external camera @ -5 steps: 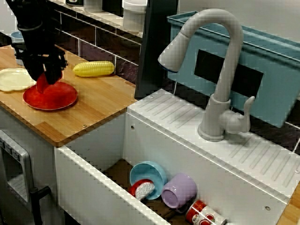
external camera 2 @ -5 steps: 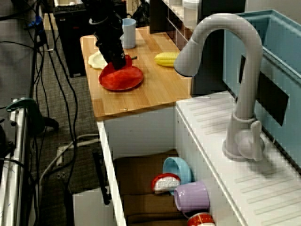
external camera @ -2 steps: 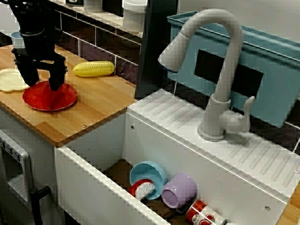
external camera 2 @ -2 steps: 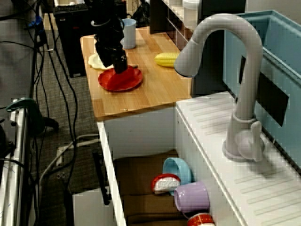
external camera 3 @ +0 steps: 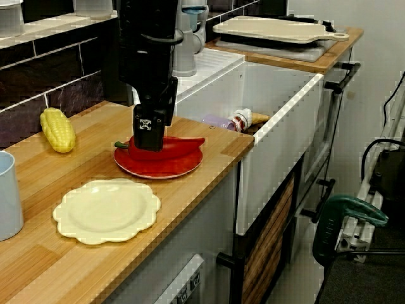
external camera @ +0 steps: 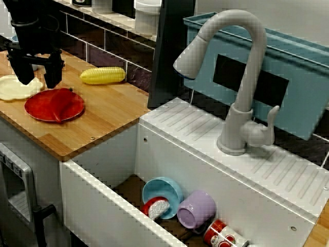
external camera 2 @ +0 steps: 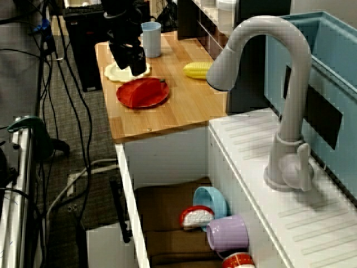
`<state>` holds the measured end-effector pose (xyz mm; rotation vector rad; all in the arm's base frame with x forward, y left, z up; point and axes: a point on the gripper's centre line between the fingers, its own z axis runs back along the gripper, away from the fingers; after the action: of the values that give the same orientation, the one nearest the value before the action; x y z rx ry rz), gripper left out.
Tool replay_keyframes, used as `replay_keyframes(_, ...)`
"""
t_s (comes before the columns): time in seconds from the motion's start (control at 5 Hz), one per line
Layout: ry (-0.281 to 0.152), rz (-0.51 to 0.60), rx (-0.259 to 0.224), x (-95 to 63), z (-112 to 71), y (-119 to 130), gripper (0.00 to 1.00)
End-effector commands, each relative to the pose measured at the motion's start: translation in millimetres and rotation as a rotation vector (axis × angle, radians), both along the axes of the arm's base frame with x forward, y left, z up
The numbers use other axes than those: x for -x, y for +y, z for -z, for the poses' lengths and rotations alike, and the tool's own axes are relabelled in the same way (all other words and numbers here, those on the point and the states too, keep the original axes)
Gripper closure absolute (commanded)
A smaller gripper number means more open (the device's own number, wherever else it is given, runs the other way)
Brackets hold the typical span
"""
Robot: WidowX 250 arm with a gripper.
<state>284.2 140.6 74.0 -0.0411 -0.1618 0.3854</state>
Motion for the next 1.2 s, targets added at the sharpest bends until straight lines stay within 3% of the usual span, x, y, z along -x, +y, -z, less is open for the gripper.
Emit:
replay_keyframes(0.0,-0.053,0.286,-0.101,5.3,-34.3,34,0.00)
replay_keyframes(0.2,0.009,0.454,-0.129,-2.1,-36.4,52,0.00)
replay_keyframes(0.4,0.051,0.543,-0.168,-8.2,-42.1,67,0.00)
replay_keyframes(0.8,0.036,0.547,-0.286,-16.4,-38.1,95,0.00)
replay_keyframes(1.0,0.012,0.574,-0.272,-13.7,-36.7,100,0.00)
